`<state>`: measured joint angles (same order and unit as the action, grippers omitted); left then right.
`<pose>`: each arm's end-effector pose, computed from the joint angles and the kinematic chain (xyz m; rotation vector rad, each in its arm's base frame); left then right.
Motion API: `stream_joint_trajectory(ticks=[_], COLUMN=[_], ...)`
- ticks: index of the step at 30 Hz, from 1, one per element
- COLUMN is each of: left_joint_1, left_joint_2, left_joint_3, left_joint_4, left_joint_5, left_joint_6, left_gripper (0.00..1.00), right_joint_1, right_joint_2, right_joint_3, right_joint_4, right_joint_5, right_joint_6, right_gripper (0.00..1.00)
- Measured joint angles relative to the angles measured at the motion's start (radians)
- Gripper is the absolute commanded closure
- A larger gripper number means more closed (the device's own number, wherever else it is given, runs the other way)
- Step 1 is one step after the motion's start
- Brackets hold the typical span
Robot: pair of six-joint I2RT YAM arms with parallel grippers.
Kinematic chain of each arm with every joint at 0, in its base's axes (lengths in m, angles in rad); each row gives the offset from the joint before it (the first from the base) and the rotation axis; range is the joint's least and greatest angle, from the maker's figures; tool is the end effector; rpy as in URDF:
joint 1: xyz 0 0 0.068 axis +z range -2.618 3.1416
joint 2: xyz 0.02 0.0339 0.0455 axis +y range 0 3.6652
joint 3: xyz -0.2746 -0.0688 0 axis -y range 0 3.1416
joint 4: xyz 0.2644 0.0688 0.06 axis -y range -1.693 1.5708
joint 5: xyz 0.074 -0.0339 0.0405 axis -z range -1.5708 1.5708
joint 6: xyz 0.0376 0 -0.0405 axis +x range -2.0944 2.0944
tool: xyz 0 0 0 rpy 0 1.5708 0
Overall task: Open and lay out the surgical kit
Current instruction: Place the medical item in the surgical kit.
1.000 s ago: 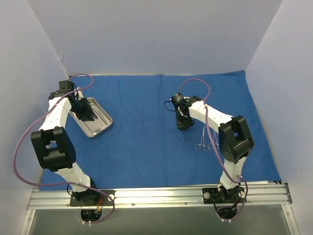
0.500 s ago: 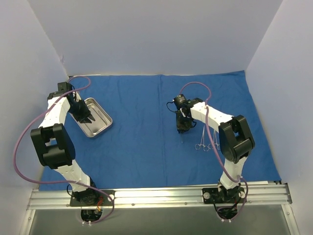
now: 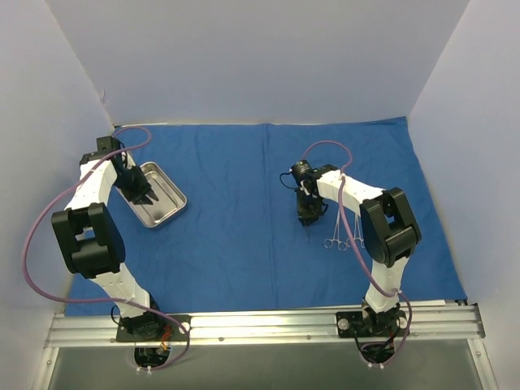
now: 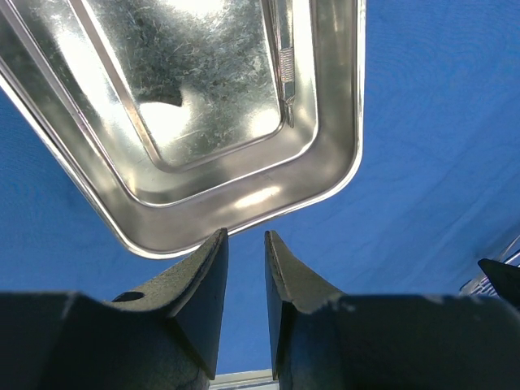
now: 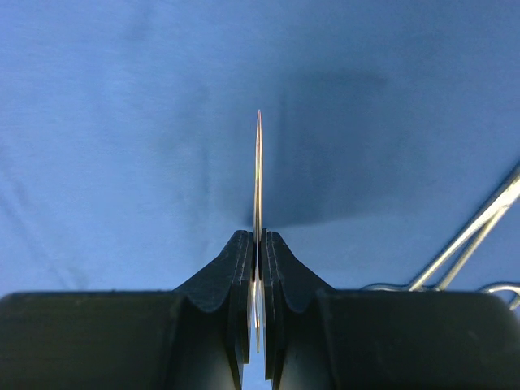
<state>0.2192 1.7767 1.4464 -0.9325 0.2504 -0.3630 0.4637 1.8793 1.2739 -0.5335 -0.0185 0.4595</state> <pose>0.3721 0.0734 0.2481 -0.7587 2.7248 -0.3865 0.3589 0.1803 0.1727 -0.0113 2.7483 0.2913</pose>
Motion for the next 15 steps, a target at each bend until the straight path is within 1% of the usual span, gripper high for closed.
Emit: stream_joint_trajectory(ticks=[6,15], left_joint_1=[0.0,0.0], left_joint_2=[0.014,0.026], left_joint_3=[0.001,0.013], left_joint_4=[0.0,0.001], left_joint_5=[0.001,0.014], left_joint_6=[-0.001,-0.018], left_gripper=[0.67,0.67], right_joint_1=[-0.019,-0.025], right_joint_2=[0.0,-0.012], right_joint_3=[-0.056,-0.076], right_joint_4=[0.002,0.019], right_joint_5=[0.02,0.035], right_joint_6=[-0.004,-0.014], right_gripper=[1.0,0.99])
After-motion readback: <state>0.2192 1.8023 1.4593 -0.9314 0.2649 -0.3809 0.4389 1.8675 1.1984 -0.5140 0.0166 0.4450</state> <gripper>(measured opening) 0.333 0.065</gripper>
